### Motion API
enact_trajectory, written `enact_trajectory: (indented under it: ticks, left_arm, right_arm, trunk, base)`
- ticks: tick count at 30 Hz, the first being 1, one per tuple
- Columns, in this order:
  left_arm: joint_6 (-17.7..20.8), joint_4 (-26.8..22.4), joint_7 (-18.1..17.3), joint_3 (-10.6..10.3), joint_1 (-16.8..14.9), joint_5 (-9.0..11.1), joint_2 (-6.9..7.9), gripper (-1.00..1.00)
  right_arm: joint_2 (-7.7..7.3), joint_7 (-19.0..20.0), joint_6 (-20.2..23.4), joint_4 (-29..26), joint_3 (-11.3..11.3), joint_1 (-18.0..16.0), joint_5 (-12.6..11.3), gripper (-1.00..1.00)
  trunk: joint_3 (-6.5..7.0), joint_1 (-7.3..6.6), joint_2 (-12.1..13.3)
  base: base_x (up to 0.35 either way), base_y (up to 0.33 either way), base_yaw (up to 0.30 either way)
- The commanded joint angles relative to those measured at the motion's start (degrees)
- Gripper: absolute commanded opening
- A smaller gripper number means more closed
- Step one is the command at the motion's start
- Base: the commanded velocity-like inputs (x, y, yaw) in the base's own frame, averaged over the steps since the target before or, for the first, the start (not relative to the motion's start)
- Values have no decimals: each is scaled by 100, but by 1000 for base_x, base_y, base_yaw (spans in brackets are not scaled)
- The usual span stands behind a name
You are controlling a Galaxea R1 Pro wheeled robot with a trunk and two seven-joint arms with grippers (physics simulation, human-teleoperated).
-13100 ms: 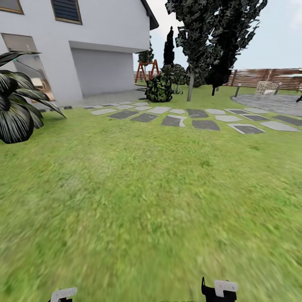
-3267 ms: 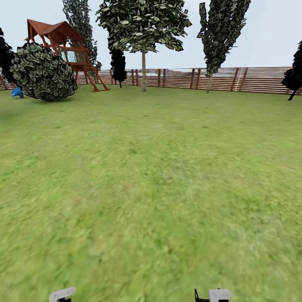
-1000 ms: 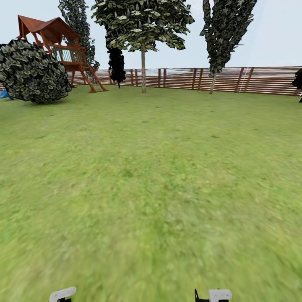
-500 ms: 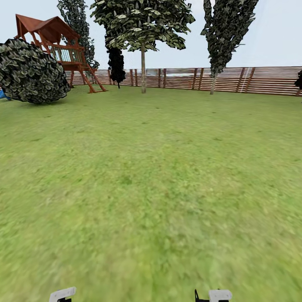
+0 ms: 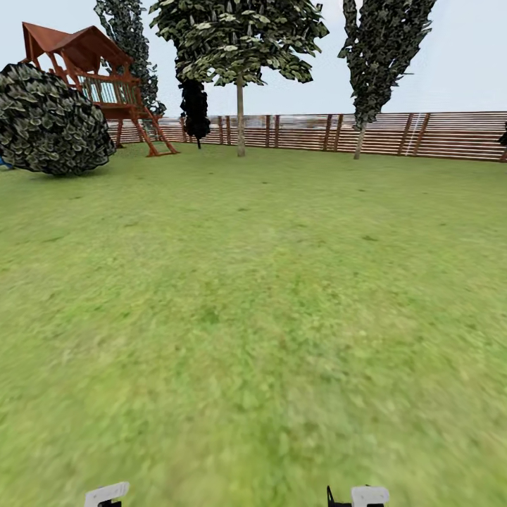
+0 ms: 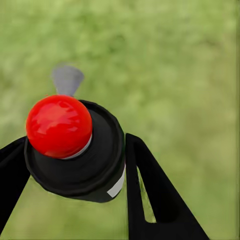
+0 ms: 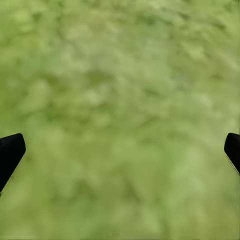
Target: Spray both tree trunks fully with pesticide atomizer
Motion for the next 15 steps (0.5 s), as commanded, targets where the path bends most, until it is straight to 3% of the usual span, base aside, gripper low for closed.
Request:
enact_trajectory:
  ticks: [1, 15]
  left_arm:
    - [-16, 5, -23, 8, -3, 31, -1, -100]
    - [-16, 6, -23, 8, -3, 31, -2, -100]
  right_arm:
    - [1, -44, -9, 5, 48, -4, -10, 100]
    - [1, -44, -9, 5, 48, -4, -10, 100]
  trunk:
    - [-5, 3, -2]
    - [-5, 3, -2]
  base:
    - [337, 0, 0]
    - [337, 0, 0]
